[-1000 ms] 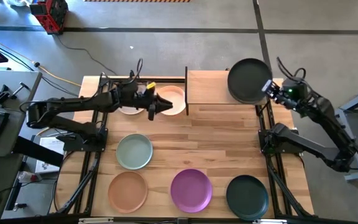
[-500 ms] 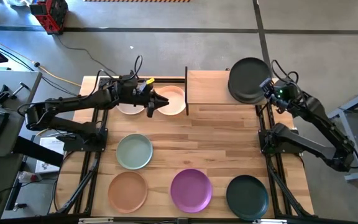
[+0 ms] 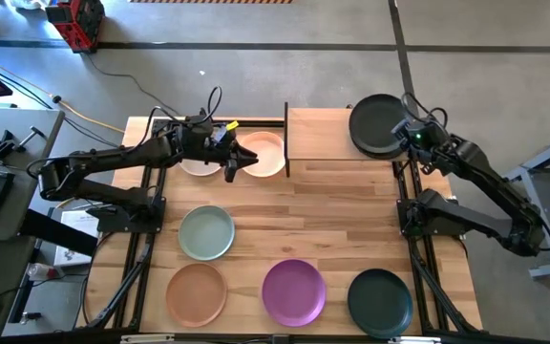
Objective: Place and stack plates onto a shelf
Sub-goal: Stack the top black plate on top of the black plate on the shelf
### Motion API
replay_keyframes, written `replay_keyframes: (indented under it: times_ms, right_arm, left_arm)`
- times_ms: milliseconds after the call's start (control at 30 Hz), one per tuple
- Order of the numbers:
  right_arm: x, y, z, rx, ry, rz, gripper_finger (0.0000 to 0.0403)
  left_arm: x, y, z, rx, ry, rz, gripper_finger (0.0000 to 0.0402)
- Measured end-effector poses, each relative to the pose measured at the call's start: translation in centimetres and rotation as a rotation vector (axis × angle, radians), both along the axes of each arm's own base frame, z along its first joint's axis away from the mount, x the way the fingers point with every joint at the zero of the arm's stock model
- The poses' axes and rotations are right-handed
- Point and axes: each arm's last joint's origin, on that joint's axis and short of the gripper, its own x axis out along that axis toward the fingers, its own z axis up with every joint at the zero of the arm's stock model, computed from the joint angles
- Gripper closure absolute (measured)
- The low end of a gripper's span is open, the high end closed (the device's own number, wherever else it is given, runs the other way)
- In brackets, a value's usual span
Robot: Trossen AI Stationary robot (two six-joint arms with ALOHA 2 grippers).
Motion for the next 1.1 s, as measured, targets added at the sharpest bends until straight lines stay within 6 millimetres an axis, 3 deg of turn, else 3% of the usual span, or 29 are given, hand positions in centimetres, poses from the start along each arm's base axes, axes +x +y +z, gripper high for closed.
replay_keyframes:
  times_ms: [833, 1100]
  right_arm:
    - [-0.18, 0.32, -0.27, 0.045, 0.025, 0.037, 0.0402]
    - [-0.09, 0.3, -0.25, 0.055, -0.005, 0.032, 0.0402]
  left_arm:
    - [-0.08, -0.02, -0.2, -0.007, 0.021, 0.004, 0.0307]
    - [-0.08, 0.01, -0.2, 0.068, 0.028, -0.015, 0.0307]
